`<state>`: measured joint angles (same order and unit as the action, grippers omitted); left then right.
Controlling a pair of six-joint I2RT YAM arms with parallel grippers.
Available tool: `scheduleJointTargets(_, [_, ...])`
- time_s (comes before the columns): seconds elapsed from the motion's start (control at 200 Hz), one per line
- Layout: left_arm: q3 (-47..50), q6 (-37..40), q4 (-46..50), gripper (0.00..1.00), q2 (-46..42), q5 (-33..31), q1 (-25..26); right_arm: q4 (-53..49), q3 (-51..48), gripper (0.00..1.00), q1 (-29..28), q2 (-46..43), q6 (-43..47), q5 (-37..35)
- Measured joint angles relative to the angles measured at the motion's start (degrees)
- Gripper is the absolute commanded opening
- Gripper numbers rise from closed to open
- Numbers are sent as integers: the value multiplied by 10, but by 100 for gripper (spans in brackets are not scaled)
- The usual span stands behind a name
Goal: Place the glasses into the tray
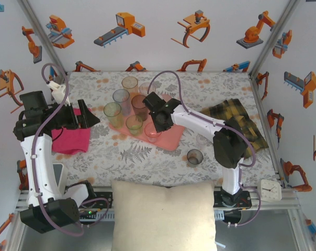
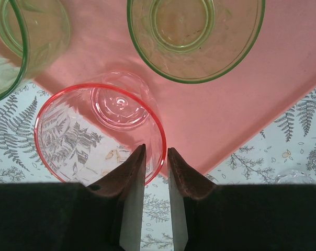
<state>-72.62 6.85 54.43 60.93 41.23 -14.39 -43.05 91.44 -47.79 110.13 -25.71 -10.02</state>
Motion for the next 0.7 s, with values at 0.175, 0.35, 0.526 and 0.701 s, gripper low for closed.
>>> scheduleJointTargets(0.175, [0,0,0,97,0,0,0,0,0,25,1,0,0,2])
scheduleJointTargets(0.35, [0,0,0,97,0,0,0,1,0,19,1,0,0,6])
scheduleJointTargets(0.526, [0,0,0,97,0,0,0,2,0,17,4,0,-2,14])
scheduleJointTargets(0.701, [0,0,0,97,0,2,-1,5,0,24,5,0,-5,17])
